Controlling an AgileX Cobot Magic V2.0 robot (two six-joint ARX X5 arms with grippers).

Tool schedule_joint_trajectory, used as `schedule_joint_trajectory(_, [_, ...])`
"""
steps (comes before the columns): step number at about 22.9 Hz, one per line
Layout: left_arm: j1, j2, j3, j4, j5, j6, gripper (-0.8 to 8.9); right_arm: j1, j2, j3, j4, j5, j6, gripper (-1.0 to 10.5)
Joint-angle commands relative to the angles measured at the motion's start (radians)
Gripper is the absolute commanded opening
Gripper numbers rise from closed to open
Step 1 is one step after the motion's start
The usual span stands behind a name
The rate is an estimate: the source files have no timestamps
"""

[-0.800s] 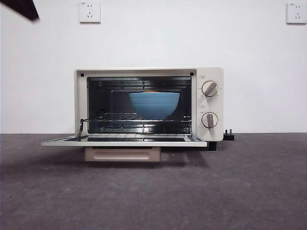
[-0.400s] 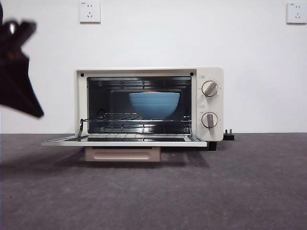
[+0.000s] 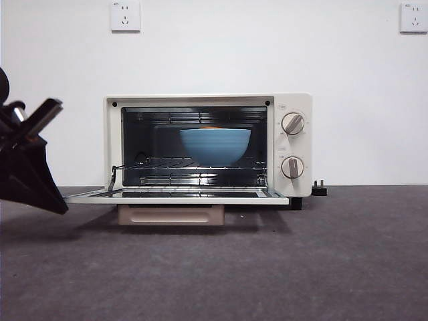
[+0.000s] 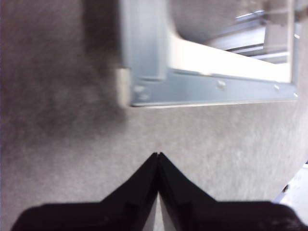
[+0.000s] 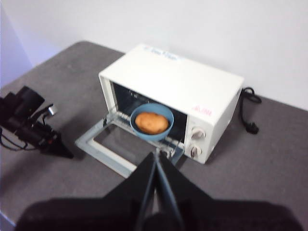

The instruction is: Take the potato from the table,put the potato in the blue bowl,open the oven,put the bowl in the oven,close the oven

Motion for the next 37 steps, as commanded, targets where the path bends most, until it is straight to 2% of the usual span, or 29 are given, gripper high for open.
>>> schedule_joint_trajectory(1, [0.002, 0.024, -0.01, 0.018, -0.019, -0.048, -0.07, 0.001, -0.031, -0.047, -0.02, -0.001, -0.002, -0.1])
schedule_joint_trajectory(7, [0.011, 0.05, -0.01, 0.113, -0.024, -0.187, -0.07, 0.001, -0.074, -0.102, -0.02, -0.001, 0.026, -0.1])
schedule_joint_trajectory(10, [0.012, 0.051, -0.009, 0.14, -0.058, -0.227, -0.06, 0.001, -0.082, -0.103, -0.02, 0.0, 0.032, -0.1])
schedule_joint_trajectory(19, [0.031, 0.051, -0.009, 0.134, -0.121, -0.247, -0.07, 0.001, -0.089, -0.103, -0.02, 0.0, 0.048, -0.1])
schedule_joint_trajectory(26, [0.037, 0.071, -0.009, 0.214, -0.068, -0.314, -0.07, 0.001, -0.088, -0.103, -0.02, 0.0, 0.051, -0.1])
schedule_joint_trajectory(32, [0.026, 0.14, -0.008, 0.234, -0.009, -0.315, -0.07, 0.001, -0.089, -0.103, -0.02, 0.0, 0.077, -0.1])
schedule_joint_trajectory(37, [0.031, 0.145, -0.007, 0.291, 0.03, -0.349, -0.07, 0.001, -0.089, -0.103, -0.02, -0.001, 0.089, -0.1])
